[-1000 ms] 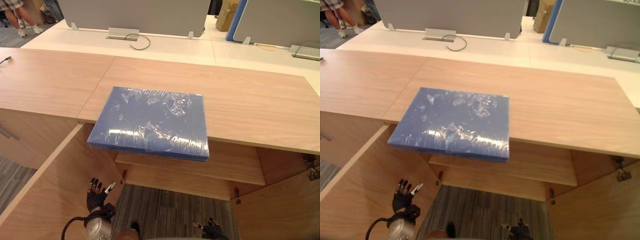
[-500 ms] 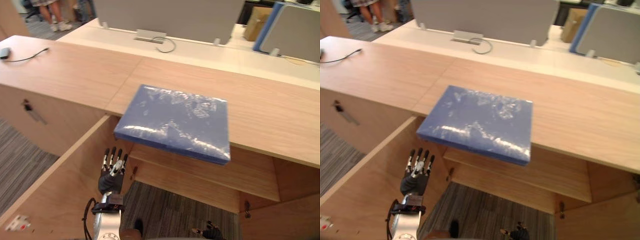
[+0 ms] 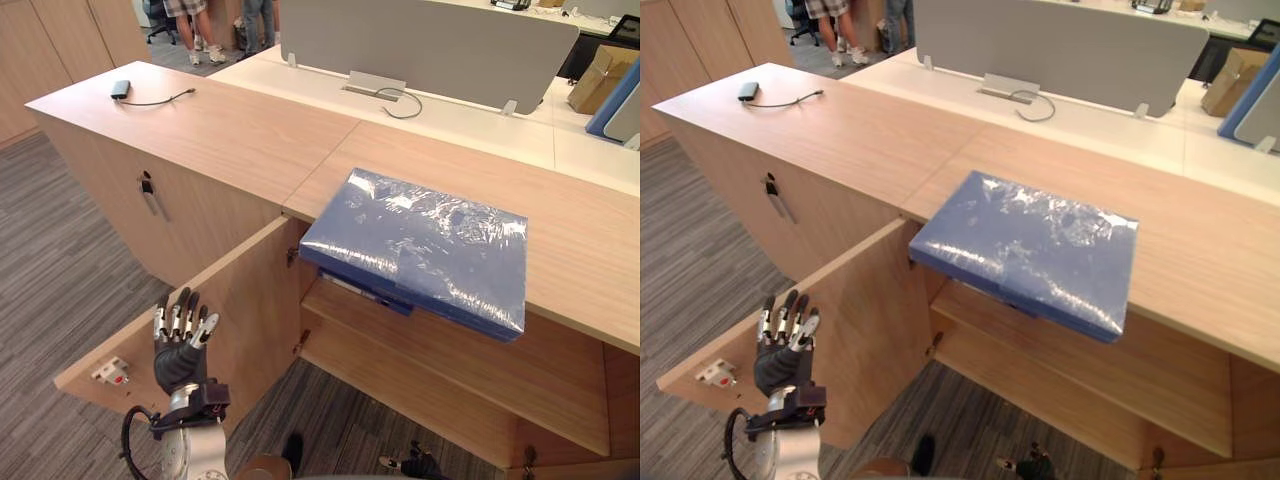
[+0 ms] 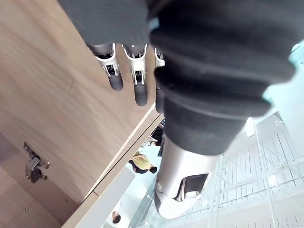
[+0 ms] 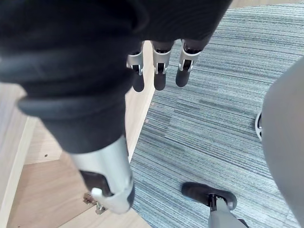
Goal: Walk over to the cabinet, pick up the folder, carry it to the office cabinet, place the folder inside the office cabinet, then close the office cabinet door
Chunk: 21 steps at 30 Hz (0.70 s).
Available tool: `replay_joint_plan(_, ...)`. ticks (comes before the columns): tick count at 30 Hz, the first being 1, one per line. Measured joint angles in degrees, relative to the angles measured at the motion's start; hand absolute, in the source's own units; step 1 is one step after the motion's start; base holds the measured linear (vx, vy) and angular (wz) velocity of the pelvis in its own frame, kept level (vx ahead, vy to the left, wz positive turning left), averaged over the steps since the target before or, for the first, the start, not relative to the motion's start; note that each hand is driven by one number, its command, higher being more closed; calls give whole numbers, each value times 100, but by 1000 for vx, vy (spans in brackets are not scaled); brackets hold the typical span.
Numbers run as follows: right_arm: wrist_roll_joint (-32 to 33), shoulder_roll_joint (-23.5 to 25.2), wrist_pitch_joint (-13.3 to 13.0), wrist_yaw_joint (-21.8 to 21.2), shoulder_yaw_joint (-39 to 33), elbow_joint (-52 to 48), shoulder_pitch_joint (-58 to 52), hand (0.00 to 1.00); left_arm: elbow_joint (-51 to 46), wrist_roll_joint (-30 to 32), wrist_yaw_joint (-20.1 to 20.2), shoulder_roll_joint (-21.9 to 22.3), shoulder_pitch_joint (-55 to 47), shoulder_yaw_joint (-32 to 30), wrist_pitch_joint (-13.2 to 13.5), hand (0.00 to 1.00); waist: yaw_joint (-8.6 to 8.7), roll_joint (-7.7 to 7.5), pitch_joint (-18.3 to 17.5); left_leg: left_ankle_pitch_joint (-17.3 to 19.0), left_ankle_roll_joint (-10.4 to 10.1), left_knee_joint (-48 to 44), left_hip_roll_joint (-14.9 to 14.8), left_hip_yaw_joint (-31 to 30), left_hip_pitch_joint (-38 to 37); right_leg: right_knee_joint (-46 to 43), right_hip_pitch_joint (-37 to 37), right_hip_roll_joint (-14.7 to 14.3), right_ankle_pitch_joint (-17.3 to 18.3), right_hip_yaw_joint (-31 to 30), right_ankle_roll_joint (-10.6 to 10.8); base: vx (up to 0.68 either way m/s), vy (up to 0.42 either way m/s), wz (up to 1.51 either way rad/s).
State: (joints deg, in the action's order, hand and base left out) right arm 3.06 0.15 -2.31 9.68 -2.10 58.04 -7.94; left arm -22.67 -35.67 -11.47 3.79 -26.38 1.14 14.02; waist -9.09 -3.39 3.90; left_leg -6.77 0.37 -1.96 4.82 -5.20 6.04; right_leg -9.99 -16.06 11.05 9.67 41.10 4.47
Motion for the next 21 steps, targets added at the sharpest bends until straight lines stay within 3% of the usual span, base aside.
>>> replay_joint_plan(3, 1, 15, 1, -1, 0, 8, 1, 0, -478, 897, -360, 6, 0, -42, -50, 0, -2, -9, -11, -75, -10, 89, 1, -67, 24, 56, -5, -42, 32, 108, -17, -43, -48, 15)
replay_joint_plan(6, 1, 39, -1, 1, 9, 22, 60, 0, -1291, 2561, -728, -20, 88, 4, -75, 0, -7, -16, -17, -112, -14, 96, 0, -92, 90, 141, 17, -88, 36, 116, -17, -40, -27, 5)
replay_joint_plan(8, 0, 97, -7, 7, 181, 24, 130, 0, -1858, 4069, -1015, -199, 322, 217, -68, 0, -13, -9, -49, -160, -10, 179, 2, -92, 81, 183, 19, -97, 53, 116, -5, -42, -21, 0)
replay_joint_plan(11, -2, 318, -14, 7, 360, 79, 216, 0, -2089, 5186, -1254, -476, 669, 626, -54, 0, 9, -16, -154, -269, -25, 316, 2, -76, 82, 300, 65, -117, 76, 106, 19, -24, -20, -4)
replay_joint_plan(19, -208, 324, -169, -63, 880, 337, 339, 0, -1831, 7067, -1887, -956, 1279, 1588, -80, 0, 66, -56, -217, -396, -43, 630, -99, 291, -118, 444, 151, -103, 119, -365, 81, -17, -12, -27)
replay_joint_plan(21, -218, 288, -222, -80, 979, 403, 381, 0, -1416, 7586, -1942, -972, 1491, 1883, -141, 0, 156, -74, -242, -466, -64, 688, -136, 368, -113, 503, 210, -126, 139, -471, 114, -22, -24, -24)
